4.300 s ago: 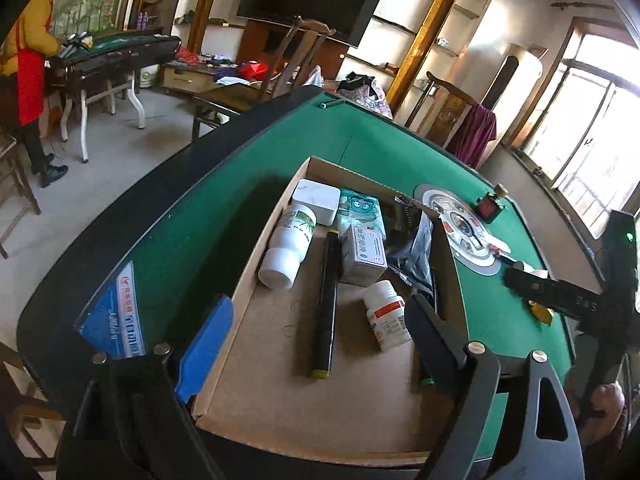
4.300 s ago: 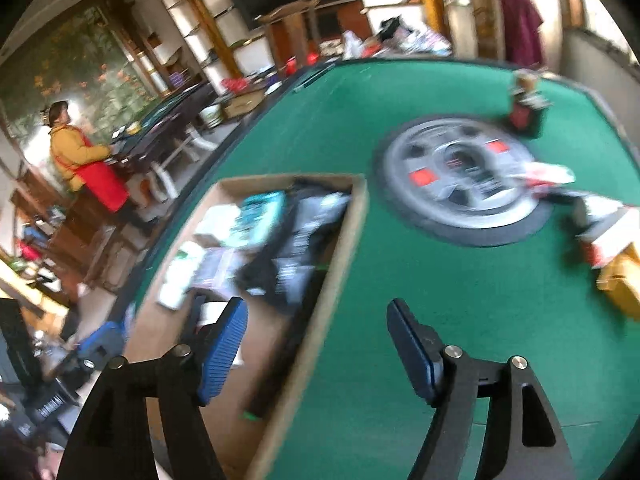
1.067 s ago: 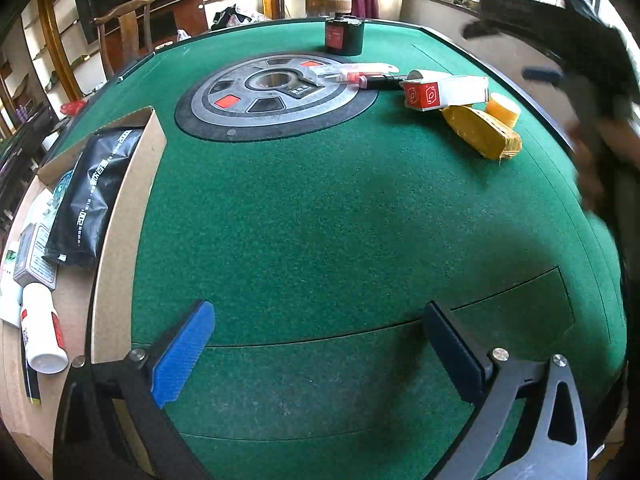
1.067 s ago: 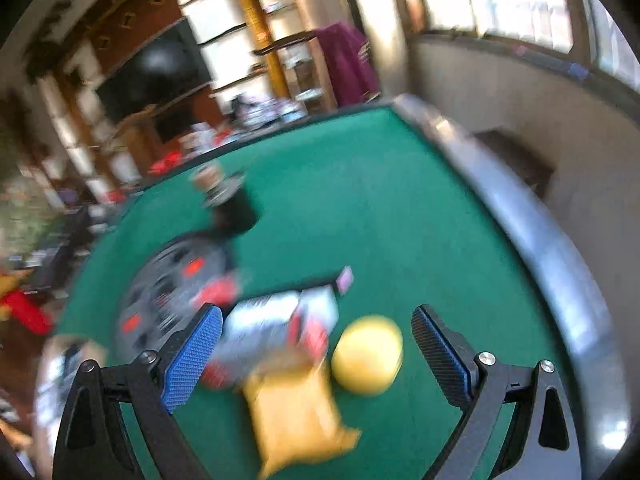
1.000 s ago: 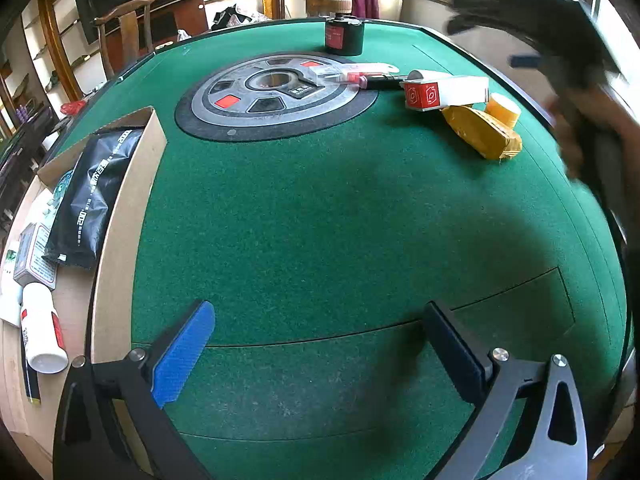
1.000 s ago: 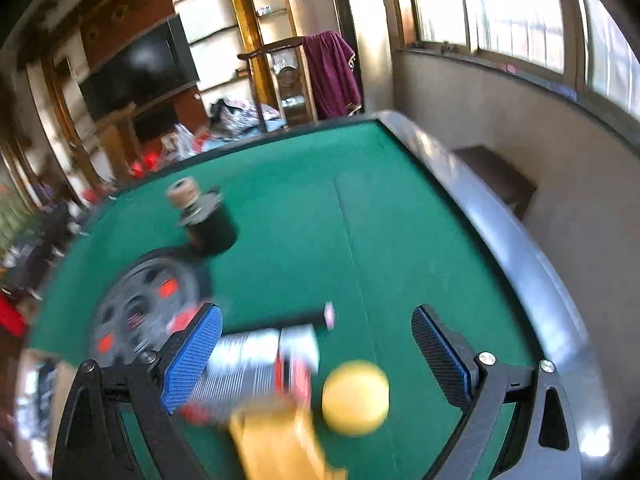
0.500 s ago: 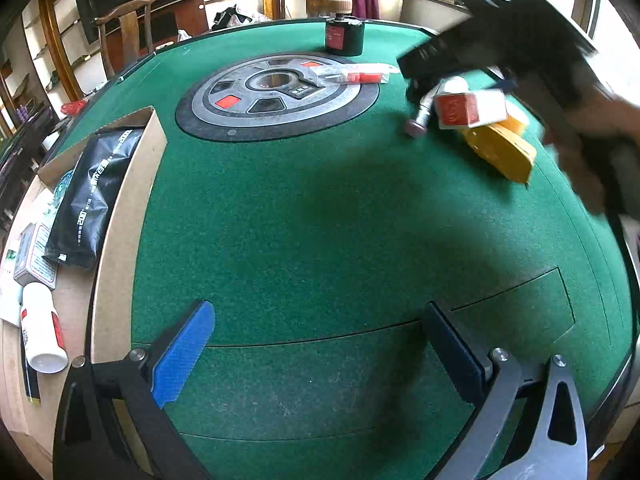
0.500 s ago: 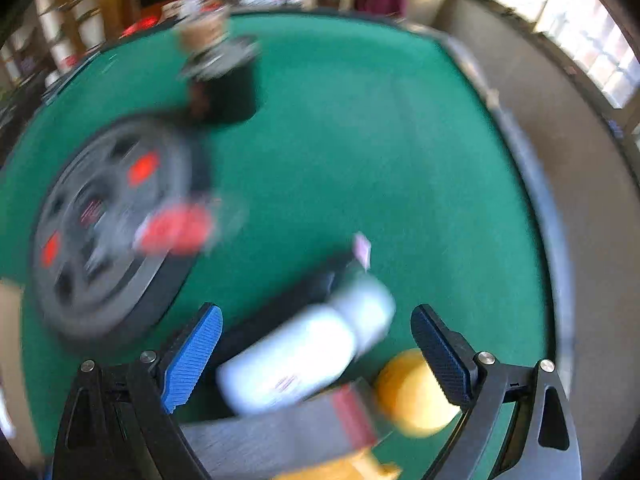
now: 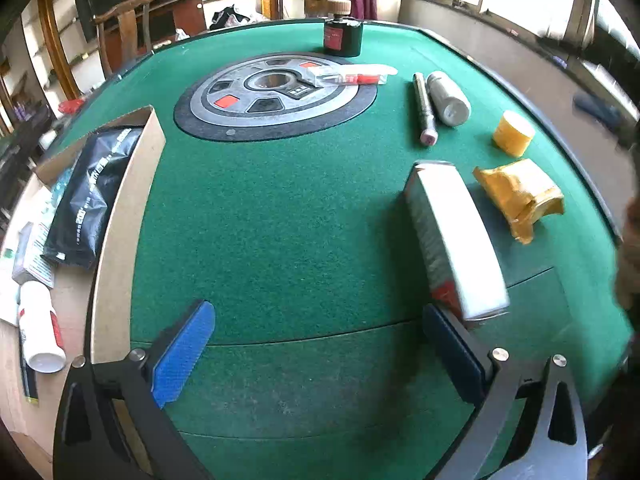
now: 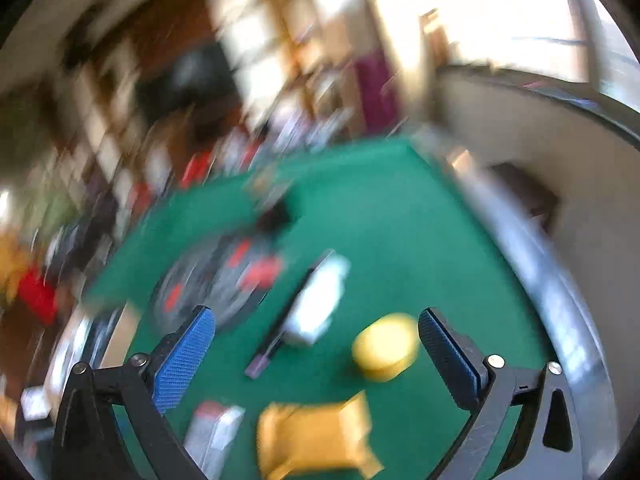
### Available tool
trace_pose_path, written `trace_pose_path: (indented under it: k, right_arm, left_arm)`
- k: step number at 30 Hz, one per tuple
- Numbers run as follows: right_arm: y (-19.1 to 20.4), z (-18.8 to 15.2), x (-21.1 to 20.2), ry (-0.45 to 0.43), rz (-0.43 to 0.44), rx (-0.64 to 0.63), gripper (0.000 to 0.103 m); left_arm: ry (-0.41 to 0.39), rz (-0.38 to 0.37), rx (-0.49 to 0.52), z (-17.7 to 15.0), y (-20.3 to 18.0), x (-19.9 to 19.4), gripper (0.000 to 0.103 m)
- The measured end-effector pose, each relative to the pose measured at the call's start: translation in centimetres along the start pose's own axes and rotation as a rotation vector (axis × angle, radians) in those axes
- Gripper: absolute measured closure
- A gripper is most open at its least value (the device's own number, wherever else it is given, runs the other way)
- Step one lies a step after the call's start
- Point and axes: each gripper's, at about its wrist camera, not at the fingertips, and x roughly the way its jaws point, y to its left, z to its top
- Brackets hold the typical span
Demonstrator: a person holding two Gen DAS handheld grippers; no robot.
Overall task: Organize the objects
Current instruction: 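Grasp the white-and-red glue box with the left gripper while the right gripper grasps the yellow round container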
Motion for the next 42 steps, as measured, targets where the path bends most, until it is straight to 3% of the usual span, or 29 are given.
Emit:
trace_pose_path:
  k: [3, 4, 5, 8, 13, 17, 25, 26, 29, 30, 31, 35, 42]
  right_arm:
    - [-5.8, -1.1, 2.0, 0.099, -0.107, 0.205, 0.000]
    - [-6.8, -1.9, 2.6, 0.123, -0.127, 0.232, 0.000]
    - [-8.4, -2.2, 3.4, 0.200, -0.162, 0.289, 0.000]
    - [-9.5, -2.2, 2.5, 0.168, -0.115, 0.388, 0.001]
    - [-8.9, -2.3, 3.1, 0.175, -0.107, 0.337, 0.001]
    - [-8.1, -2.7, 3.6, 0.201, -0.091, 0.280, 0.001]
    - [-6.1, -2.7, 6.1, 0.201, -0.086, 0.249, 0.001]
    - [-6.0, -2.7, 6.3, 0.204, -0.085, 0.254, 0.001]
    - [-6.2, -2.8, 6.6, 0.216, -0.085, 0.264, 0.001]
    - [-6.3, -2.8, 6.8, 0.218, -0.086, 0.267, 0.001]
    - [-6.4, -2.8, 6.8, 0.221, -0.087, 0.268, 0.001]
    - [-6.4, -2.9, 7.1, 0.231, -0.104, 0.259, 0.001]
    - [-6.2, -3.1, 7.6, 0.242, -0.108, 0.239, 0.001]
  left_arm:
    - [-0.034, -0.101, -0.075, 0.1, 0.7, -1.6, 0.000]
    - [-0.045, -0.096, -0.074, 0.2, 0.4, -1.9, 0.000]
    - [-0.052, -0.079, -0.058, 0.5, 0.0, -2.1, 0.000]
    - [-0.048, -0.031, -0.006, 1.4, -1.8, -1.7, 0.000]
    - [-0.036, -0.019, 0.033, 2.7, -4.3, -0.1, 0.000]
    - [-0.016, 0.058, 0.110, 3.2, -6.1, 1.3, 0.000]
    - [0.004, 0.046, 0.116, 4.0, -6.5, 3.4, 0.002]
    - [0.000, 0.034, 0.115, 4.0, -6.5, 3.3, 0.004]
    - [-0.018, -0.003, 0.123, 3.9, -6.8, 2.8, 0.031]
    - [-0.027, -0.010, 0.137, 3.9, -7.0, 2.5, 0.058]
    - [-0.030, -0.016, 0.145, 4.0, -7.1, 2.3, 0.075]
    - [-0.029, -0.068, 0.113, 3.8, -6.4, 1.6, 0.077]
    - [-0.123, -0.106, 0.035, 2.2, -3.3, -3.4, 0.077]
